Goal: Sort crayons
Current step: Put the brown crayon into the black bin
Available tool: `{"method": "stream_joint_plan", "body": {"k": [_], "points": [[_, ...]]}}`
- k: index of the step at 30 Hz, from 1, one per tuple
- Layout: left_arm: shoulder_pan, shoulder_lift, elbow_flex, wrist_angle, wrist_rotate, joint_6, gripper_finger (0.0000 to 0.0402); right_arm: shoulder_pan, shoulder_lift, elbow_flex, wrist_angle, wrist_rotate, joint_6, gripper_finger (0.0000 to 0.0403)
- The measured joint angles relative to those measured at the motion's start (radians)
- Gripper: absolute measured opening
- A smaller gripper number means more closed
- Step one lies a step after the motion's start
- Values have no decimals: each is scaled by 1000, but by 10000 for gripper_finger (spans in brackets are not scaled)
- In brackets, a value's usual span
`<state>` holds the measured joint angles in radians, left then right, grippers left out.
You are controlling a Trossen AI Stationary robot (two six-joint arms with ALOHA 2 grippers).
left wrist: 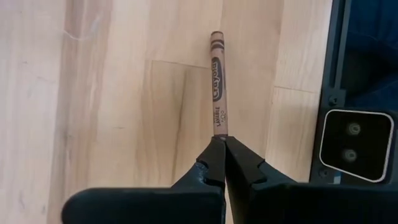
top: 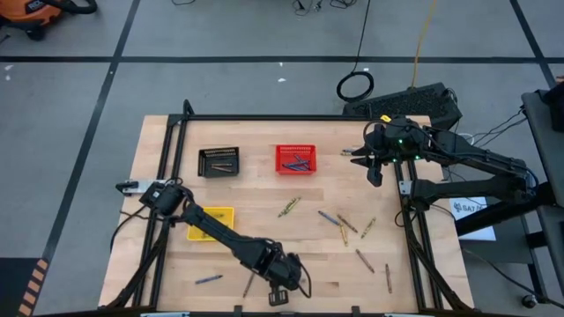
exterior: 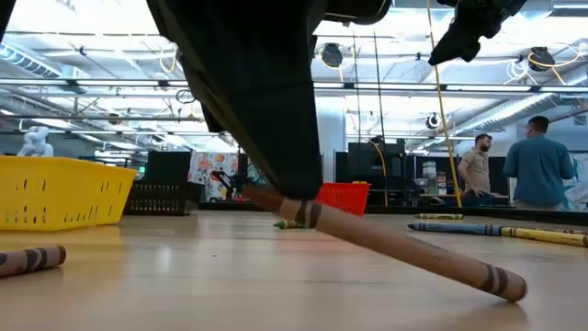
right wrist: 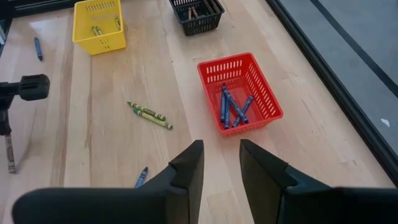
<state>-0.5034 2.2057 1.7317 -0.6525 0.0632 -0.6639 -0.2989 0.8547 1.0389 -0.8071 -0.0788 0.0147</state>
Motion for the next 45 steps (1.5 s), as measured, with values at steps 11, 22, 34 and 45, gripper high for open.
{"method": "stream_joint_plan", "body": {"k": [11, 22, 34, 45], "points": [[0, -2, 2, -4, 11, -8, 0, 0, 0, 0, -12, 0, 0, 91], [-2, 21, -32, 16, 43, -39, 0, 0, 0, 0, -42, 0, 0, 91], [3, 20, -21, 58, 175, -128, 0, 0, 0, 0, -43, 0, 0, 91], [-13, 19, -21, 125, 194, -168, 3, 0, 0, 0, -38, 0, 0, 91]]}}
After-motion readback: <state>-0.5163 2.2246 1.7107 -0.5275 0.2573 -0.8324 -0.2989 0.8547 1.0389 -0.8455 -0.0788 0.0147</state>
